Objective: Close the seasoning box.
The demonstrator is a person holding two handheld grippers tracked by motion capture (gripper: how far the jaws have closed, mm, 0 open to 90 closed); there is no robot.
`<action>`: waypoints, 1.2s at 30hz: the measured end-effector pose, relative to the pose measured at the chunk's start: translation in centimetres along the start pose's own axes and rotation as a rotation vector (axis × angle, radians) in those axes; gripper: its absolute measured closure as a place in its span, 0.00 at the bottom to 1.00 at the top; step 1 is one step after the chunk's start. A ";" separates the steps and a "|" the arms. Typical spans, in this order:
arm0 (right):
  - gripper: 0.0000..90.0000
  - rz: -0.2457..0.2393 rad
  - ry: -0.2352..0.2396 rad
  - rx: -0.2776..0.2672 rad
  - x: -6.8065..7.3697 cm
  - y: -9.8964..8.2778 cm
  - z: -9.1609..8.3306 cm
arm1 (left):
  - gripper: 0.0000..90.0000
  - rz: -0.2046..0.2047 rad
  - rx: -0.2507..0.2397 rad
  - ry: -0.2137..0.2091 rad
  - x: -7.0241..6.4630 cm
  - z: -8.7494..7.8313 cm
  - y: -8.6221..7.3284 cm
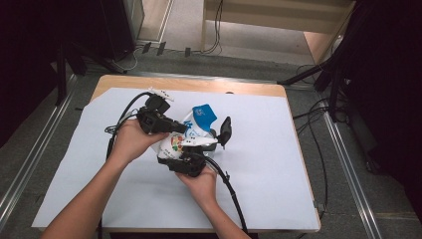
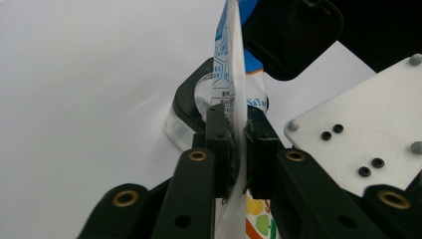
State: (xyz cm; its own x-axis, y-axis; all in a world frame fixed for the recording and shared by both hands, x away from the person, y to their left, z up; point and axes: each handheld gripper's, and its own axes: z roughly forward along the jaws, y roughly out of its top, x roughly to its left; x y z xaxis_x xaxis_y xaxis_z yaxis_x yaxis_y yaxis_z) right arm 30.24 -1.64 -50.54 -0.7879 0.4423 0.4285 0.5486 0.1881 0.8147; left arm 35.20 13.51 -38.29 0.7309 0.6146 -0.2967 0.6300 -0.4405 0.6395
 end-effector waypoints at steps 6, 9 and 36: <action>0.68 -0.053 -0.052 0.026 0.3 -0.1 0.2 | 1.00 0.000 0.008 0.024 -0.2 0.1 0.1; 0.63 -0.114 -0.112 0.036 0.8 -0.1 0.0 | 1.00 -0.007 0.012 0.047 -0.3 0.1 0.1; 0.71 -0.003 -0.041 -0.017 0.6 -0.1 -0.3 | 0.99 0.025 0.036 0.025 -0.4 0.4 0.2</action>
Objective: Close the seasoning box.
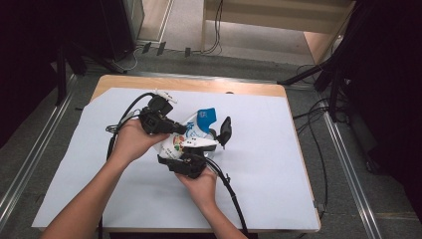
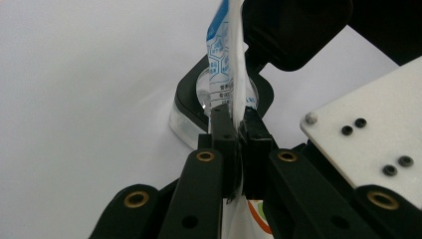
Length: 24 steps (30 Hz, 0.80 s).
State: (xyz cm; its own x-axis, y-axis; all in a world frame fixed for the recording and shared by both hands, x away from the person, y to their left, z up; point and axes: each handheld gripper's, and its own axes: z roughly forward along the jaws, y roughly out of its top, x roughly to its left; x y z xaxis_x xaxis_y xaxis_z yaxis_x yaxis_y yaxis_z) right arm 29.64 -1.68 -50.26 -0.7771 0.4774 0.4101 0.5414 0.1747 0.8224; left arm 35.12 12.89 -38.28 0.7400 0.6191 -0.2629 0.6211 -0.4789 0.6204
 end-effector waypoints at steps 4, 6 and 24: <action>0.67 -0.023 -0.015 0.023 0.2 0.1 0.0 | 1.00 -0.018 0.001 -0.008 0.1 0.1 0.1; 0.67 -0.037 -0.023 0.035 0.2 0.2 -0.1 | 1.00 -0.025 0.000 -0.009 0.1 0.1 0.1; 0.73 -0.020 -0.009 0.056 0.1 0.6 -0.6 | 0.98 -0.034 -0.028 -0.037 0.4 0.2 0.1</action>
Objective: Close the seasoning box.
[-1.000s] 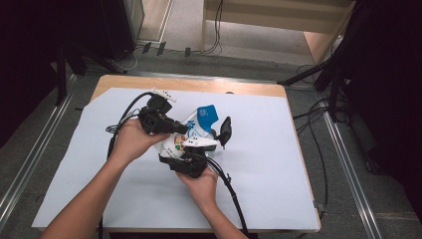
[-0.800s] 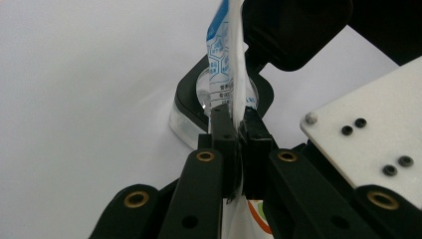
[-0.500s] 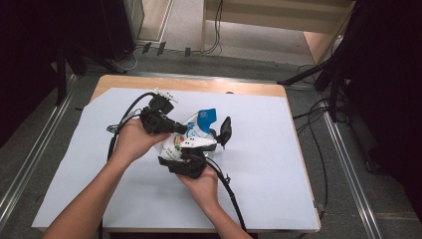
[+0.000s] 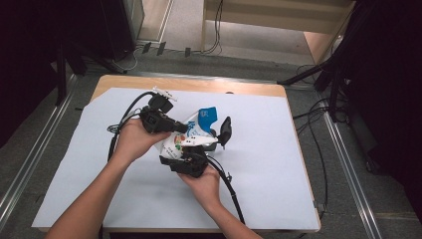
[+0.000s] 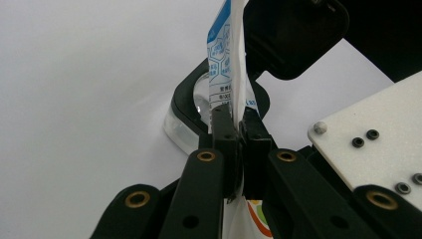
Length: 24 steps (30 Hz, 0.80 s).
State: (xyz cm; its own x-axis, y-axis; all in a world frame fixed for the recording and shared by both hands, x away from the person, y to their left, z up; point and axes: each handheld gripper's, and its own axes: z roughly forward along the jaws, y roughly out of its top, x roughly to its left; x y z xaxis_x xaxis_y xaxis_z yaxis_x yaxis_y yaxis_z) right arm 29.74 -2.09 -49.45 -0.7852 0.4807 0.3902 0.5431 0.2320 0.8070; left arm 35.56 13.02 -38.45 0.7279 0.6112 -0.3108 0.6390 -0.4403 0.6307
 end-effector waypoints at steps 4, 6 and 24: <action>0.74 0.026 0.030 -0.023 0.1 0.1 -0.1 | 0.95 -0.007 -0.033 -0.019 0.1 -0.2 -0.2; 0.74 0.028 0.035 -0.030 0.1 0.1 -0.1 | 0.94 -0.001 -0.042 -0.024 0.1 -0.3 -0.3; 0.66 -0.017 0.008 0.014 0.1 0.0 0.0 | 1.00 -0.012 -0.013 -0.001 -0.1 0.1 -0.3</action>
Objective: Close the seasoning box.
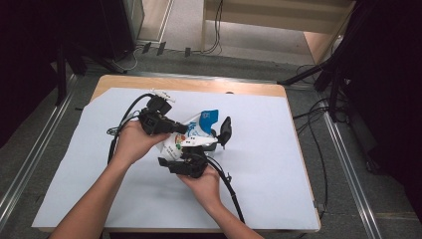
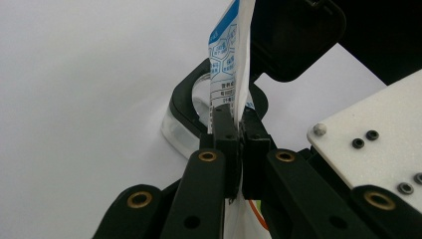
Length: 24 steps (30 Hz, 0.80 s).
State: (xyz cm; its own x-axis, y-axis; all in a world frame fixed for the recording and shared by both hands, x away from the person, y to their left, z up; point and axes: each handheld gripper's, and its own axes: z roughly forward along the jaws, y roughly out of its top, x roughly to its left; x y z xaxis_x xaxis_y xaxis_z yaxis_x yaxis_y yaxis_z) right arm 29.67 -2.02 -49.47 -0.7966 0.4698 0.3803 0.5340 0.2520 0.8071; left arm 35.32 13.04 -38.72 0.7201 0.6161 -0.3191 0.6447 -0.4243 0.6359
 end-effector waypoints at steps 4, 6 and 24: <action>0.72 0.008 -0.005 -0.006 -0.1 0.0 -0.2 | 1.00 0.000 0.007 0.009 -0.1 0.1 0.2; 0.73 0.021 0.002 -0.013 -0.1 0.1 -0.3 | 1.00 -0.002 0.001 0.001 -0.1 0.1 0.1; 0.74 0.093 0.084 -0.053 -0.3 -0.1 -0.1 | 0.99 -0.004 0.033 0.034 -0.4 0.2 0.4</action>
State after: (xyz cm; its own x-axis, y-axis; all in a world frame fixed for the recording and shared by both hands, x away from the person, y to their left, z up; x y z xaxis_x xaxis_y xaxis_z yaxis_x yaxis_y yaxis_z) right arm 29.81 -2.28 -49.59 -0.7662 0.4162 0.4896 0.5929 0.1640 0.7884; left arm 35.32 12.48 -38.41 0.7090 0.6395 -0.2973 0.6560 -0.4434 0.6108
